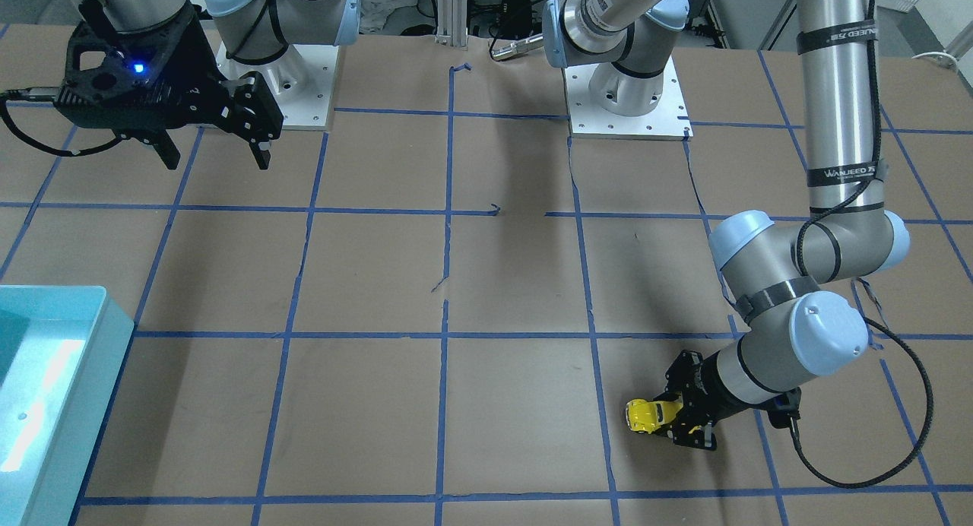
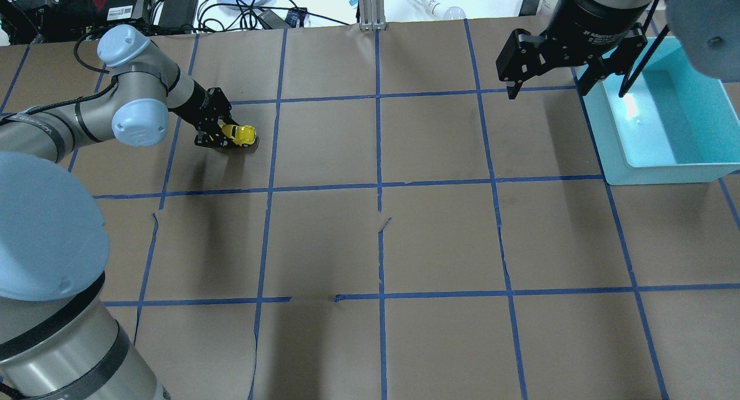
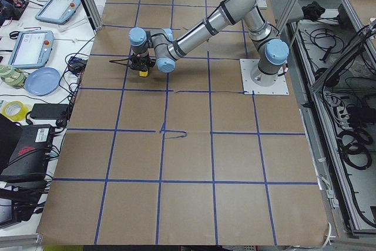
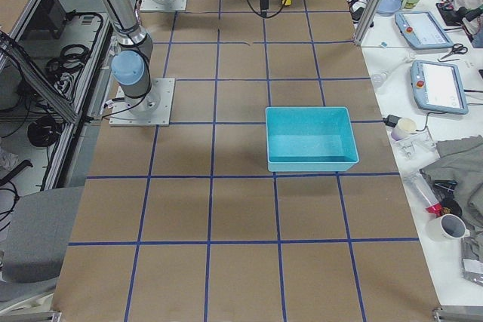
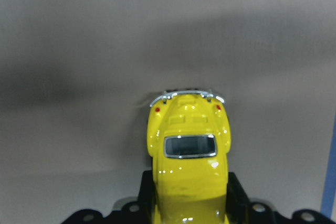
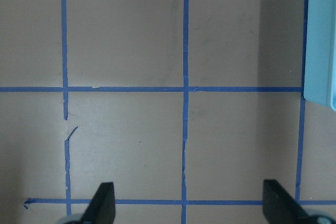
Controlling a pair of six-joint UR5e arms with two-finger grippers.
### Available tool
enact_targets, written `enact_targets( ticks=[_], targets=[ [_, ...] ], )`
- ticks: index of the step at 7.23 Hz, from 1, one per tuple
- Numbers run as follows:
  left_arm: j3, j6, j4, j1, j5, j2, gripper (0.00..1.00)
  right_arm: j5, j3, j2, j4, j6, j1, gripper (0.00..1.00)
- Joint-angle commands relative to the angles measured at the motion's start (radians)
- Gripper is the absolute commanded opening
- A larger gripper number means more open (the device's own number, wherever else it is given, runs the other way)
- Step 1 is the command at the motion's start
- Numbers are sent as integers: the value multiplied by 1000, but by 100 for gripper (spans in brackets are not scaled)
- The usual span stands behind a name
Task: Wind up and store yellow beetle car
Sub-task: 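Drag the held car along the table toward the robot's base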
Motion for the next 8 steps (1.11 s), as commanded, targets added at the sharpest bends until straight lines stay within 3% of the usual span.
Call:
enact_targets(
  ticks=[1,5,6,8],
  targets=[
    [1,66,-13,60,1,0,0,0,0,0,0,-1,-1,100],
    [4,123,-14,110,6,0,0,0,0,0,0,0,0,100],
    [3,117,-5,110,6,12,99,0,0,0,0,0,0,100],
    [4,117,-5,101,3,28,100,0,0,0,0,0,0,100]
  ],
)
